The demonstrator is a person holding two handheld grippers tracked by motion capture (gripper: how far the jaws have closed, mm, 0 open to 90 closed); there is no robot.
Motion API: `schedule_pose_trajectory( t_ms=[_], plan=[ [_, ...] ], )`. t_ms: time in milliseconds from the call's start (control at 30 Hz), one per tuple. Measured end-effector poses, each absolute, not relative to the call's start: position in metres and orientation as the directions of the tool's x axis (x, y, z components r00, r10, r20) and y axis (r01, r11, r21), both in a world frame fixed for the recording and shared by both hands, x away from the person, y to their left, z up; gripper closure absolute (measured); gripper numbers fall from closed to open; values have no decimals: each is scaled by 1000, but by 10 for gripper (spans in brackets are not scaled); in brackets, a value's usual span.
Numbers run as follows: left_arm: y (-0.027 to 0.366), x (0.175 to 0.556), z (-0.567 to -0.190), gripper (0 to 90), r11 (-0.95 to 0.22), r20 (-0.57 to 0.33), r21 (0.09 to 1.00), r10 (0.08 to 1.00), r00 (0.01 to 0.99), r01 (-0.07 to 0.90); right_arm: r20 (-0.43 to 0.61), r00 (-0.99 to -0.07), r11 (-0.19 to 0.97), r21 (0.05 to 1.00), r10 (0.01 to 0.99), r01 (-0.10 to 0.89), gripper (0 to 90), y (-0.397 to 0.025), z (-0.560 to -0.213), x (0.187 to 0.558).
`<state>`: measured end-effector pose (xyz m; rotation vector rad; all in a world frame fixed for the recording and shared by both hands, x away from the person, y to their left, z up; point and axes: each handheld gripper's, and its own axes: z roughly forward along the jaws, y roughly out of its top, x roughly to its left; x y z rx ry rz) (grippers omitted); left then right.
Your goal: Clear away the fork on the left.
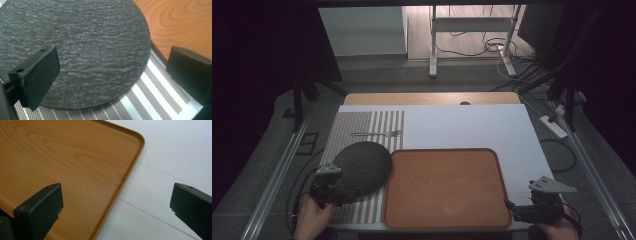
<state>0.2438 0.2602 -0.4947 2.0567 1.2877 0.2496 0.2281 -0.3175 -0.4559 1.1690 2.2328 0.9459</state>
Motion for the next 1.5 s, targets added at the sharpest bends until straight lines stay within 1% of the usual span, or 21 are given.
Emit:
schedule_pose_trajectory(
  t_ms=[133,267,700,933,1033,1267,1500],
  plan=[
    [261,254,-497,2,-282,-184,637,848,497,718,-71,-542,408,741,837,533,0,-317,-456,228],
    [262,264,-499,6,-274,-207,645,836,508,714,-72,-542,410,740,837,534,0,-317,-456,228],
    [259,289,-503,4,-299,-200,625,831,519,721,-72,-542,411,738,837,535,0,-317,-456,229],
    [259,303,-503,1,-304,-191,620,836,515,723,-71,-545,414,735,835,537,0,-317,-456,229],
    [259,311,-503,0,-292,-206,619,836,509,729,-71,-547,415,734,834,537,0,-317,-457,229],
    [257,330,-503,0,-297,-197,610,841,504,734,-70,-548,416,732,834,539,0,-316,-457,229],
    [258,347,-503,0,-287,-208,611,841,500,738,-69,-549,417,731,833,540,0,-316,-457,230]
  ],
)
